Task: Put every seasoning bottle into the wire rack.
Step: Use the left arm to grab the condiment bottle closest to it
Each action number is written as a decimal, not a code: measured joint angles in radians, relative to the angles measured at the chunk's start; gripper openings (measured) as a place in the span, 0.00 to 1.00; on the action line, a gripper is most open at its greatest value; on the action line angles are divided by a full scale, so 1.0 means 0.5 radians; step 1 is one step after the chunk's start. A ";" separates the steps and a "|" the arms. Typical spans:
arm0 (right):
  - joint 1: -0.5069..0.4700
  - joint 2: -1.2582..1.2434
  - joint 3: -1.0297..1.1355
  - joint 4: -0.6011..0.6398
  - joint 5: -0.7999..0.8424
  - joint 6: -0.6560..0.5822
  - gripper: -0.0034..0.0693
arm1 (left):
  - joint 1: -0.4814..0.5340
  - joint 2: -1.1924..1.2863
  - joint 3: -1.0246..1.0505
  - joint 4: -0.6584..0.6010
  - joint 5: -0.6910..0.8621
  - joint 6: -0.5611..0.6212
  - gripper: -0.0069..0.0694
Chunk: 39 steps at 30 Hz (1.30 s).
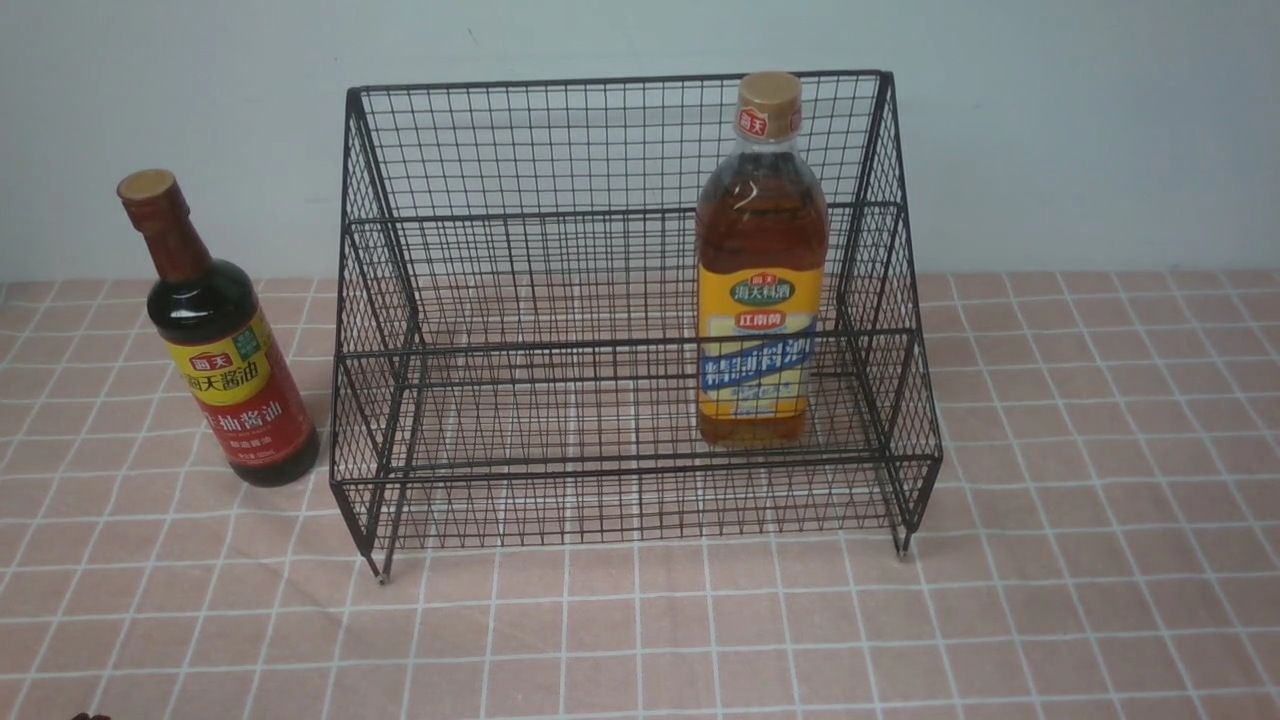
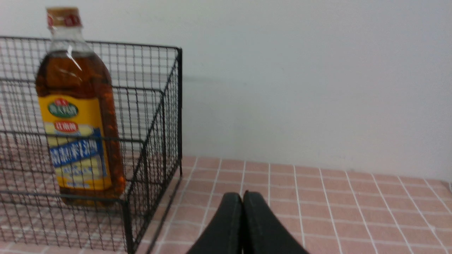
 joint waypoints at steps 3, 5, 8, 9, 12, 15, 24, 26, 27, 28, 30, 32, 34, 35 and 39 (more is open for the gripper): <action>-0.115 -0.047 0.206 0.000 0.003 0.000 0.03 | 0.000 0.000 0.000 0.000 0.000 0.000 0.08; -0.181 -0.072 0.329 0.000 0.005 0.000 0.03 | 0.000 0.000 0.000 0.000 0.000 0.000 0.08; -0.255 -0.088 0.434 0.006 0.032 0.000 0.03 | 0.000 0.000 0.000 0.000 0.000 0.000 0.08; -0.274 -0.088 0.440 0.008 0.026 0.000 0.03 | 0.000 0.000 0.000 0.000 0.000 0.000 0.08; -0.319 -0.097 0.441 0.011 0.012 -0.002 0.03 | 0.000 0.000 0.000 0.000 0.000 0.000 0.08; -0.319 -0.097 0.441 0.011 0.012 -0.002 0.03 | 0.000 0.000 0.000 0.000 0.002 0.000 0.08; -0.319 -0.097 0.441 0.011 0.012 -0.002 0.03 | 0.000 0.000 0.000 0.000 0.002 0.000 0.08; -0.319 -0.097 0.441 0.011 0.012 -0.002 0.03 | 0.000 0.000 0.000 0.000 0.002 0.000 0.08; -0.319 -0.097 0.441 0.011 0.012 -0.002 0.03 | 0.000 0.000 0.000 0.000 0.002 0.000 0.08; -0.319 -0.097 0.441 0.011 0.012 -0.002 0.03 | 0.000 0.000 0.000 0.000 0.002 0.000 0.08; -0.319 -0.097 0.441 0.011 0.012 -0.002 0.03 | 0.000 0.000 0.000 0.000 0.002 0.000 0.08; -0.319 -0.097 0.441 0.011 0.012 -0.002 0.03 | 0.000 0.000 0.000 0.000 0.002 0.000 0.08; -0.319 -0.097 0.441 0.011 0.012 -0.002 0.03 | 0.000 0.000 0.000 0.000 0.002 0.000 0.08; -0.319 -0.097 0.441 0.011 0.012 -0.002 0.03 | 0.000 0.000 0.000 0.000 0.002 0.000 0.08; -0.319 -0.097 0.442 0.011 0.012 -0.002 0.03 | 0.000 0.000 0.000 0.000 0.002 0.000 0.08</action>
